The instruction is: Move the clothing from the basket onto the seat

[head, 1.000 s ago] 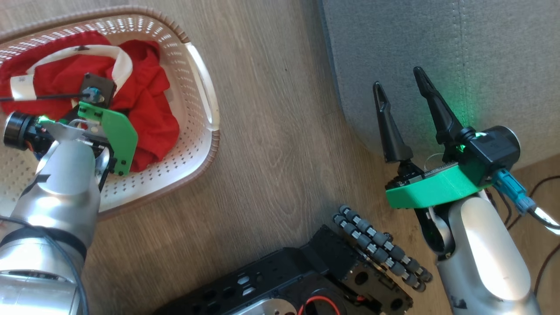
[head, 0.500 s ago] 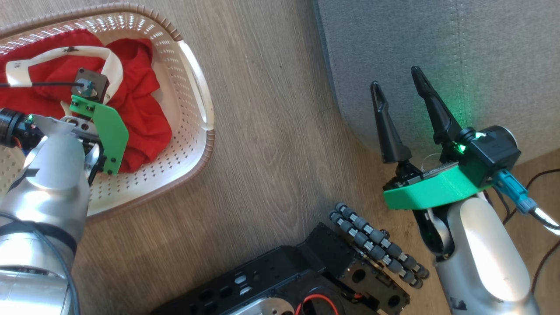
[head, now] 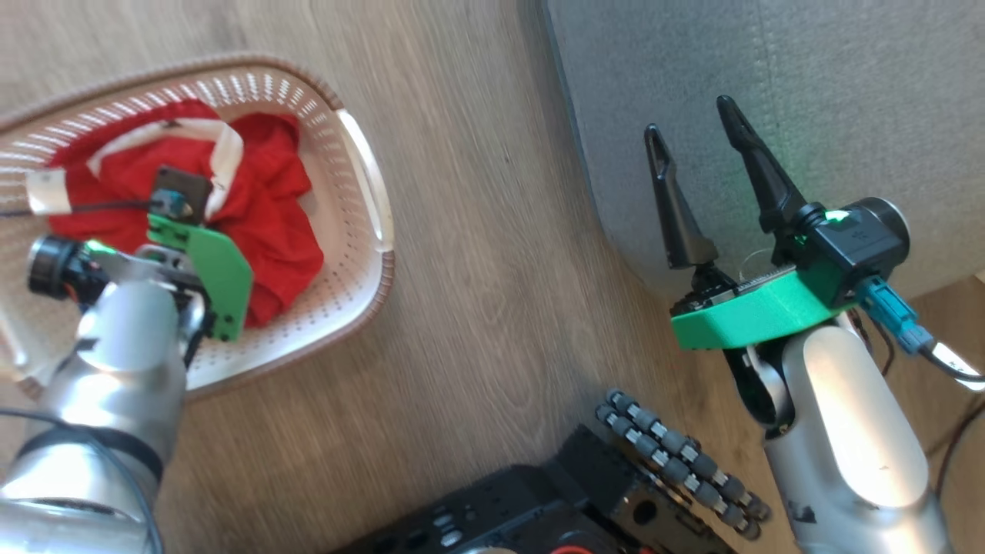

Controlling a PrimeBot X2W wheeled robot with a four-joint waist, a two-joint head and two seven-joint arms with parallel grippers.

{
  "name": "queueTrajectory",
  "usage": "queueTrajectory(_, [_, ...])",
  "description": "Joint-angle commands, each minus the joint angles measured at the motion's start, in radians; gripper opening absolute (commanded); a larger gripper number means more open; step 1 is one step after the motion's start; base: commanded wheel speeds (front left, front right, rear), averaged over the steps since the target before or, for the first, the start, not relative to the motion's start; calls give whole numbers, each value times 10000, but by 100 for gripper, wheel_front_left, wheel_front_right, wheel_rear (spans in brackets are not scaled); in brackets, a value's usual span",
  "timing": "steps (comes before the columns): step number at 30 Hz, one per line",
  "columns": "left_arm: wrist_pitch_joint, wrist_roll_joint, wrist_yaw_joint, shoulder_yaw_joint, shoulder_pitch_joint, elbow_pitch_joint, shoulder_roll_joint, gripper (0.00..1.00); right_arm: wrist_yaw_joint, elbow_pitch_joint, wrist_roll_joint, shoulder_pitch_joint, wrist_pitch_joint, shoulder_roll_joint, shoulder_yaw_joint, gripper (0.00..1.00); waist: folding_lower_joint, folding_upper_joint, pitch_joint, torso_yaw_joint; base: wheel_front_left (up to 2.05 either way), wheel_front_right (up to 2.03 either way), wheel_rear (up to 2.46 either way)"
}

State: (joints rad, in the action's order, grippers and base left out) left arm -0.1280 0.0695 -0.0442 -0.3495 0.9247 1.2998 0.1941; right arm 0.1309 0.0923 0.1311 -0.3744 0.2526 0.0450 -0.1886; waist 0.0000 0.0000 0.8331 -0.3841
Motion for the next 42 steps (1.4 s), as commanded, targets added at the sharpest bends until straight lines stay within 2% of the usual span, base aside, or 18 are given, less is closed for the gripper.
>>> queueTrajectory(1, [-319, 83, 70, 220, -454, -92, 52, 0, -2, -192, -125, 395, 92, 52, 12, 100, 0, 0, -747, 403, 0, 0, 0])
queueTrajectory(10, [-1309, 564, 93, 392, -1362, -454, -644, 0, -2, 187, -864, 776, 92, 52, 417, 100, 0, 0, -2796, 1265, 0, 0, 0])
queueTrajectory(22, [-1336, 697, 433, 1217, -3612, -5426, -912, 0, -2, 570, -1470, 1537, 92, 52, 651, 100, 0, 0, -5058, 2347, 0, 0, 0])
queueTrajectory(23, [-1336, 697, 433, 1217, -3612, -5426, -912, 0, -2, 570, -1470, 1537, 92, 52, 651, 100, 0, 0, -5058, 2347, 0, 0, 0])
queueTrajectory(32, [-1337, 268, 401, 2007, -4956, -8681, -1120, 0, -2, 809, -1558, 1976, 92, 52, 636, 100, 0, 0, -6269, 2682, 0, 0, 0])
queueTrajectory(42, [-1337, 148, 154, 2693, -5901, -11138, -1339, 0, -2, 725, -1526, 2518, 92, 52, 662, 100, 0, 0, -7217, 2720, 0, 0, 0])
